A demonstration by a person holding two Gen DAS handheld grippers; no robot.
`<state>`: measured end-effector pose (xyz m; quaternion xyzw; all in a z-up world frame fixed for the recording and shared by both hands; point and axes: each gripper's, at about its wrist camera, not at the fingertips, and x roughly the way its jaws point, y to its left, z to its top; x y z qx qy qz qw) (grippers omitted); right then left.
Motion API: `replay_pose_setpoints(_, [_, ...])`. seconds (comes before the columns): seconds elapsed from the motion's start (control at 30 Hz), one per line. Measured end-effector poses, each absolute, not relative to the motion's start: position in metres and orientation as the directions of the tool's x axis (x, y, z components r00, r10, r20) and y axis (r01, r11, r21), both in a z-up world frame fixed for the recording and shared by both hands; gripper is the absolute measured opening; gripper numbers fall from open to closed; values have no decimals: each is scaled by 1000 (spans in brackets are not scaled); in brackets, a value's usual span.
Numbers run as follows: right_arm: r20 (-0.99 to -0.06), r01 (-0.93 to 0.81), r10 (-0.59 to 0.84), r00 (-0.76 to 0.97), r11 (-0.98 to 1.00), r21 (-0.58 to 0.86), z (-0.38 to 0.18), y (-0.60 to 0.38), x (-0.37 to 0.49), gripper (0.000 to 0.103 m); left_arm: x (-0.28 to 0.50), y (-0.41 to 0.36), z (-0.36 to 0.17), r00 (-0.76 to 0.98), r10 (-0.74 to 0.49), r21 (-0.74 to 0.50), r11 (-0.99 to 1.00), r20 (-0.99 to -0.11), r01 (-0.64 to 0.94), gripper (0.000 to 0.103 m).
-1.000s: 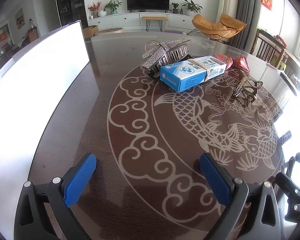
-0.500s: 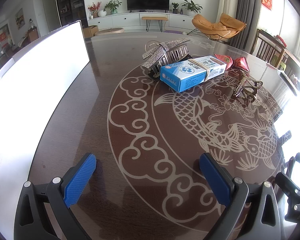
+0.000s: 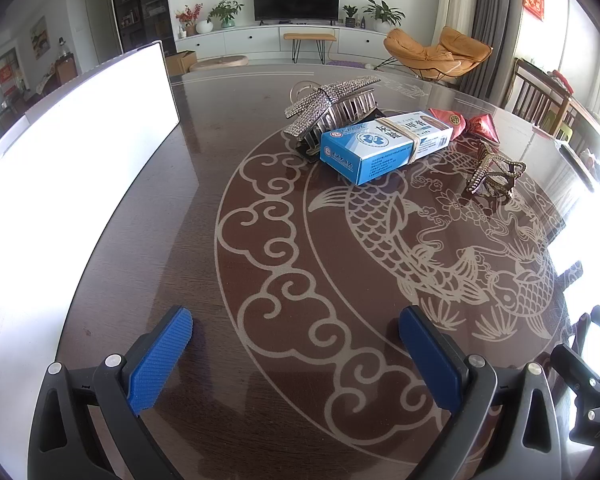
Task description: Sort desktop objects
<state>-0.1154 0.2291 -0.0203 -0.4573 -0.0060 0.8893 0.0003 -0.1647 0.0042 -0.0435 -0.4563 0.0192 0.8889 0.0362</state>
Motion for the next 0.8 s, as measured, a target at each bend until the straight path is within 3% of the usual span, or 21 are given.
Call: replay_pose_setpoints(0.8, [-813, 5, 6, -582, -1000, -11, -20, 229, -116, 103, -164, 4, -43, -581, 47, 1, -997, -813, -82, 103])
